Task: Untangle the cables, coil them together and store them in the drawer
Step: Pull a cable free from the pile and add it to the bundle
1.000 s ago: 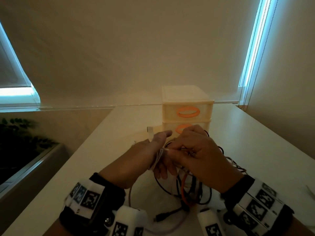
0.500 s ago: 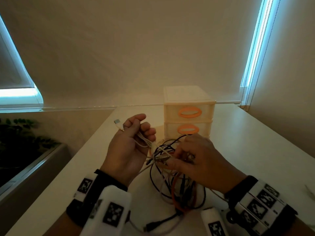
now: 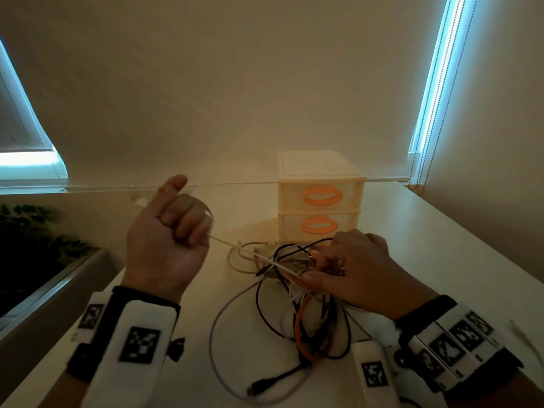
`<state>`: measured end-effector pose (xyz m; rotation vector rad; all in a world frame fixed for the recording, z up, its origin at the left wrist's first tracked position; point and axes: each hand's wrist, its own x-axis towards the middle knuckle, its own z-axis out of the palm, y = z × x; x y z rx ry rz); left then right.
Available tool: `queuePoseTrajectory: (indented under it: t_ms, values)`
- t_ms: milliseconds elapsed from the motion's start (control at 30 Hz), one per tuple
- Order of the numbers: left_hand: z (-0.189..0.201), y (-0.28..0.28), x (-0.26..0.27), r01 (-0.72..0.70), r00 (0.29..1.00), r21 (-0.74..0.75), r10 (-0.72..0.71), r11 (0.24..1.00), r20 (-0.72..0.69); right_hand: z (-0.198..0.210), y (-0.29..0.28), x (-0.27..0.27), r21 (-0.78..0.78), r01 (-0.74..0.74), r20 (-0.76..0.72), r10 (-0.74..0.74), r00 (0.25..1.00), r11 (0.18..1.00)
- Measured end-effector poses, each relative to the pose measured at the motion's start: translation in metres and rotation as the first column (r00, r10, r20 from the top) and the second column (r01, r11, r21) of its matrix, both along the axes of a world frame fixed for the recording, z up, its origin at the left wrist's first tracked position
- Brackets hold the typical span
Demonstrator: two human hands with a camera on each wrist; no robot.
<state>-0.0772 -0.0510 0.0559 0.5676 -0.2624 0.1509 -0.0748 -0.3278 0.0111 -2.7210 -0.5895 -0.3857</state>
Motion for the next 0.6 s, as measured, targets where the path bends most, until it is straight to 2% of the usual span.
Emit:
queuePoseTrajectory:
  t_ms: [100, 200, 233, 300, 333, 400, 467, 533, 600]
  values:
    - [-0.008, -0.015, -0.002, 0.04, 0.999, 0.068, -0.04, 0.997, -0.006, -0.003, 0.006, 0.0, 0.024, -0.067, 0.066, 0.066, 0.996, 0.997]
    - [-0.012, -0.032, -0.008, 0.109, 0.992, 0.151, -0.116, 0.983, 0.041, -0.002, 0.02, -0.009, 0.18, -0.199, 0.188, 0.165, 0.968, 0.963]
    - [-0.013, -0.036, -0.01, 0.137, 0.987, 0.166, -0.149, 0.977, 0.06, -0.001, 0.026, -0.014, 0.251, -0.256, 0.183, 0.214, 0.96, 0.934]
    - [-0.012, -0.042, -0.015, 0.179, 0.975, 0.176, -0.199, 0.968, 0.103, 0.001, 0.042, -0.021, 0.351, -0.313, 0.079, 0.305, 0.949, 0.882]
    - [-0.011, -0.043, -0.016, 0.186, 0.97, 0.181, -0.21, 0.966, 0.124, 0.0, 0.05, -0.022, 0.343, -0.332, 0.04, 0.34, 0.94, 0.879]
    - [-0.008, -0.038, -0.018, 0.192, 0.962, 0.171, -0.22, 0.966, 0.161, -0.004, 0.059, -0.019, 0.219, -0.366, 0.026, 0.37, 0.929, 0.904]
    - [0.0, -0.024, -0.017, 0.26, 0.939, 0.098, -0.275, 0.961, 0.205, -0.004, 0.054, -0.014, 0.162, -0.351, -0.003, 0.356, 0.935, 0.922]
    - [0.008, -0.005, -0.014, 0.376, 0.891, 0.008, -0.365, 0.926, 0.269, -0.004, 0.038, -0.005, 0.192, -0.26, -0.041, 0.272, 0.961, 0.946]
    - [0.014, 0.01, -0.013, 0.448, 0.854, 0.002, -0.428, 0.894, 0.295, -0.002, 0.02, 0.001, 0.248, -0.145, -0.09, 0.172, 0.981, 0.958]
